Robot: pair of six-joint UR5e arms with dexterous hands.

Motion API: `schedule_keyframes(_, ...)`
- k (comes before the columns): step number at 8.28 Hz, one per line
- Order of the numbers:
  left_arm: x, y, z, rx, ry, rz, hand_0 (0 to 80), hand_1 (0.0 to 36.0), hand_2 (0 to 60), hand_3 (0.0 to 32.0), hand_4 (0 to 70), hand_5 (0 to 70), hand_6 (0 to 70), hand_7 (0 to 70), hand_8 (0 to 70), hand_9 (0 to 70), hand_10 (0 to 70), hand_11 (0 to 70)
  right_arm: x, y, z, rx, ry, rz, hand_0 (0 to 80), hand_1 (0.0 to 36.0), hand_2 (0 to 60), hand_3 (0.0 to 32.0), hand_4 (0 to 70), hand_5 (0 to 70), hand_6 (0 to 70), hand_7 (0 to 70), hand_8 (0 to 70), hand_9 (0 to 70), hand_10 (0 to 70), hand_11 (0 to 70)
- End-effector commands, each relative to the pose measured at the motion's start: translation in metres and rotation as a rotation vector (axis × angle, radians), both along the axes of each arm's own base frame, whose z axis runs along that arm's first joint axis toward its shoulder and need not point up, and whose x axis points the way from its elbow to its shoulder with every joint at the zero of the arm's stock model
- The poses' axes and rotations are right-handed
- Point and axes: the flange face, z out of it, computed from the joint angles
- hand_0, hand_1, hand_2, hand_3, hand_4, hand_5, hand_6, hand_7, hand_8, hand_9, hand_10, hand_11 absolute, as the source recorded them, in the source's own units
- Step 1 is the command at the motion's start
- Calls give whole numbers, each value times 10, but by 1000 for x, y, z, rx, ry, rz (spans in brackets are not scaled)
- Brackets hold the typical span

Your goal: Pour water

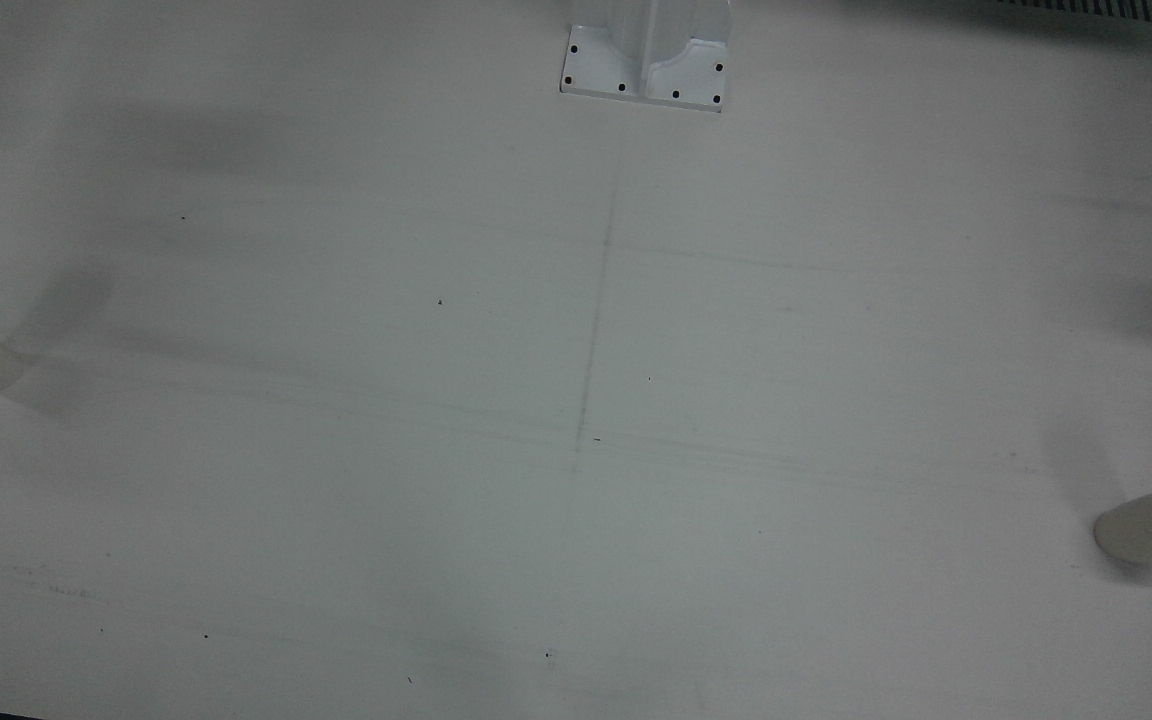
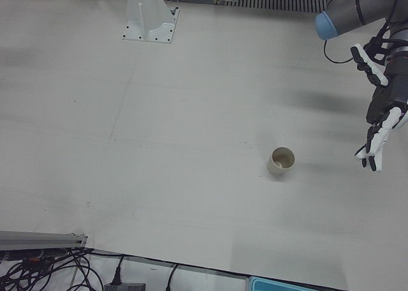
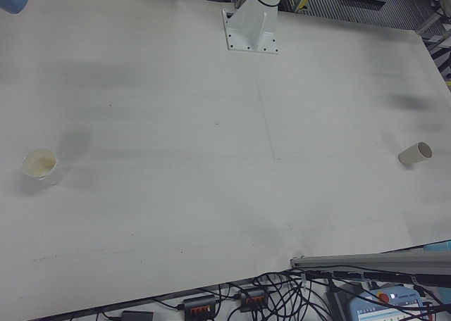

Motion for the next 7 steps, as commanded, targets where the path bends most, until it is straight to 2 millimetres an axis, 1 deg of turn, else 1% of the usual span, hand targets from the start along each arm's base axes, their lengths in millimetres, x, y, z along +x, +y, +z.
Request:
schedule_keyframes(1, -1, 24, 104, -5, -5, -16, 399, 54, 60, 0, 172, 0, 64, 172, 2, 20, 26, 44, -23, -1, 5, -23, 16, -50, 396, 68, 109, 0, 136, 243, 143, 236, 35, 81, 55, 86)
schedule_keyframes(2, 8, 24, 120, 20, -33, -23, 410, 67, 79, 0, 169, 0, 63, 166, 2, 19, 29, 51, -27, -1, 7, -28, 19, -61, 403, 75, 119, 0, 124, 236, 140, 234, 37, 84, 50, 80)
schedule_keyframes(3, 14, 26, 132, 64, -104, -29, 417, 74, 88, 0, 164, 0, 56, 148, 1, 15, 28, 49, -28, 11, 16, -52, 48, -64, 406, 79, 126, 0, 117, 240, 139, 239, 37, 87, 52, 83)
schedule_keyframes(4, 19, 31, 151, 100, -181, -39, 425, 82, 96, 0, 164, 0, 52, 134, 0, 12, 22, 42, -33, 12, 17, -61, 100, -74, 401, 77, 127, 0, 107, 240, 135, 241, 39, 91, 59, 93)
schedule_keyframes(5, 30, 41, 188, 88, -192, -13, 426, 89, 108, 0, 150, 0, 41, 114, 0, 8, 16, 33, -50, 8, 17, -64, 119, -111, 399, 75, 128, 0, 113, 240, 134, 241, 41, 93, 61, 96)
schedule_keyframes(6, 40, 47, 210, 87, -233, -2, 433, 98, 131, 0, 167, 0, 40, 95, 0, 5, 21, 40, -71, 4, 17, -64, 122, -156, 406, 79, 128, 0, 116, 241, 132, 241, 39, 91, 57, 89)
schedule_keyframes(7, 43, 46, 210, 105, -293, -7, 435, 106, 151, 0, 159, 0, 41, 92, 0, 4, 19, 39, -79, 2, 17, -62, 125, -171, 410, 82, 126, 0, 105, 240, 127, 239, 37, 89, 56, 89)
